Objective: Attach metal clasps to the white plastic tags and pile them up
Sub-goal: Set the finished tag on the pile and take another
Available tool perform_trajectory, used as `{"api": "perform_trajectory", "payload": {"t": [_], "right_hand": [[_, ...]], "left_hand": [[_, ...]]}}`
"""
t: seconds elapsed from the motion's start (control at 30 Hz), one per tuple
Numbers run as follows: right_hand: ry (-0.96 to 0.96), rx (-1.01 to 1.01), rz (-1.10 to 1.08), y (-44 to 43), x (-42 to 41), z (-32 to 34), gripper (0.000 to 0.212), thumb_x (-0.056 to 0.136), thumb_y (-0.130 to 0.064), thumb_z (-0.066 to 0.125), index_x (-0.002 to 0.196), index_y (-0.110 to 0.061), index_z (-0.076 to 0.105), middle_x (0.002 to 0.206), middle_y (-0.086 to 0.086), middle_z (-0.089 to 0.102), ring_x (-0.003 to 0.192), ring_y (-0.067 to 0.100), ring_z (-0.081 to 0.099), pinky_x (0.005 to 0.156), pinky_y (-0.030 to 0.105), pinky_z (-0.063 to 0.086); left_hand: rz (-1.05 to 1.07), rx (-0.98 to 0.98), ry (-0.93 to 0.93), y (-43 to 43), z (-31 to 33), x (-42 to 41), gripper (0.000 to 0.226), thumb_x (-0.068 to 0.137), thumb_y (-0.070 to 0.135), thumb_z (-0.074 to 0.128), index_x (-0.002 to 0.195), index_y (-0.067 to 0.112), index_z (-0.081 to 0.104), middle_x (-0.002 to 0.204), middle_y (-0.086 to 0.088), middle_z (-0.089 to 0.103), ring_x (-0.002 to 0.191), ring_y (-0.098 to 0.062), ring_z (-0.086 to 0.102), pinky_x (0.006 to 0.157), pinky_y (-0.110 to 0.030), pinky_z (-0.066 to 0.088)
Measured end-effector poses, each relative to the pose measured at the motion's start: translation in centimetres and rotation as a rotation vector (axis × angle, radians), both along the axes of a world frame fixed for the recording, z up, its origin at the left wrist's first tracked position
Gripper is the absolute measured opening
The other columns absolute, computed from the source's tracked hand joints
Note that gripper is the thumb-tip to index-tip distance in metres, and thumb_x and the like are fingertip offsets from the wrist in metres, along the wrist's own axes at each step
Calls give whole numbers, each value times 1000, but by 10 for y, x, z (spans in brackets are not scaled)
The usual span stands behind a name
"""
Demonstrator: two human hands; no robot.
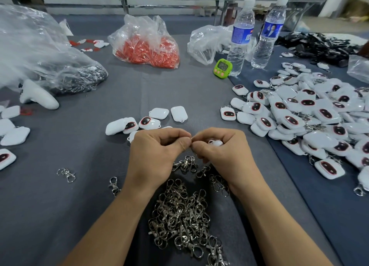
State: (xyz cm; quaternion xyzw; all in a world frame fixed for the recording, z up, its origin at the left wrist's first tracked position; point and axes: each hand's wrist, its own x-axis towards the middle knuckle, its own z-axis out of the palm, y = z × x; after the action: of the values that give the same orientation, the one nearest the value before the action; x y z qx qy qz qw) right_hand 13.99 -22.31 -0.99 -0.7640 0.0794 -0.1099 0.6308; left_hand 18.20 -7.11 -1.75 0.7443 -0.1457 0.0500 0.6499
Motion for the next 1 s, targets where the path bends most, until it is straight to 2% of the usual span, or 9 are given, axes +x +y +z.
{"api": "perform_trajectory", "payload": {"t": [0.1,0.23,0.3,0.47,0.63,0.73,0.8,0.9,1.0], "right_hand": [[4,-131,-56,1,2,-3,11,67,-31,75,75,-35,80,65,-6,73,58,7,61,60,33,54],[-67,-255,-109,1,1,-4,13,71,-26,78,74,-39,77,64,-15,71,57,0,61,57,14,44],[-99,-300,-136,2,0,-4,17,74,-20,82,73,-36,77,67,-18,71,63,-1,65,59,10,44],[-131,-309,-103,4,-3,1,23,76,-15,83,69,-36,78,65,-20,71,65,-2,66,60,8,43],[-123,-282,-114,3,-3,1,18,77,-15,81,69,-31,78,63,-15,71,60,0,63,59,12,44],[-135,-367,-153,3,-5,1,19,76,-16,79,66,-32,75,63,-18,70,63,1,65,61,13,46],[-144,-419,-180,3,-5,1,21,75,-17,79,64,-34,73,64,-21,69,64,0,65,64,14,48],[-140,-429,-184,4,-5,0,21,74,-18,79,65,-36,73,66,-23,69,64,-2,65,64,13,50],[-146,-363,-179,3,-5,-2,19,74,-18,78,65,-34,73,64,-22,69,62,-2,65,61,11,47]], "left_hand": [[32,44,-18,-1,0,-2,28,78,7,84,77,34,80,74,13,77,70,-5,74,67,-14,55],[106,139,-83,-2,2,-5,28,75,16,86,78,42,77,66,17,73,59,0,68,58,-13,52],[136,180,-111,-2,3,-6,24,72,22,88,75,44,77,64,18,71,55,-2,63,54,-14,50],[90,64,-26,-1,3,-5,29,76,13,86,79,42,80,72,16,76,68,-3,73,67,-15,55],[82,72,-18,-2,1,-7,23,80,9,80,77,33,80,71,13,76,65,-8,74,66,-20,59],[95,271,-189,-2,1,-12,16,79,17,82,83,32,80,75,22,74,70,4,71,67,-16,56],[145,389,-335,-3,1,-15,19,77,20,85,93,30,81,85,20,76,79,3,70,74,-20,55],[178,397,-488,-6,-2,-15,21,80,12,82,98,23,82,96,12,78,89,1,70,80,-22,55],[178,384,-469,-6,0,-15,11,82,23,77,89,30,82,86,19,77,79,4,70,71,-22,53]]}}
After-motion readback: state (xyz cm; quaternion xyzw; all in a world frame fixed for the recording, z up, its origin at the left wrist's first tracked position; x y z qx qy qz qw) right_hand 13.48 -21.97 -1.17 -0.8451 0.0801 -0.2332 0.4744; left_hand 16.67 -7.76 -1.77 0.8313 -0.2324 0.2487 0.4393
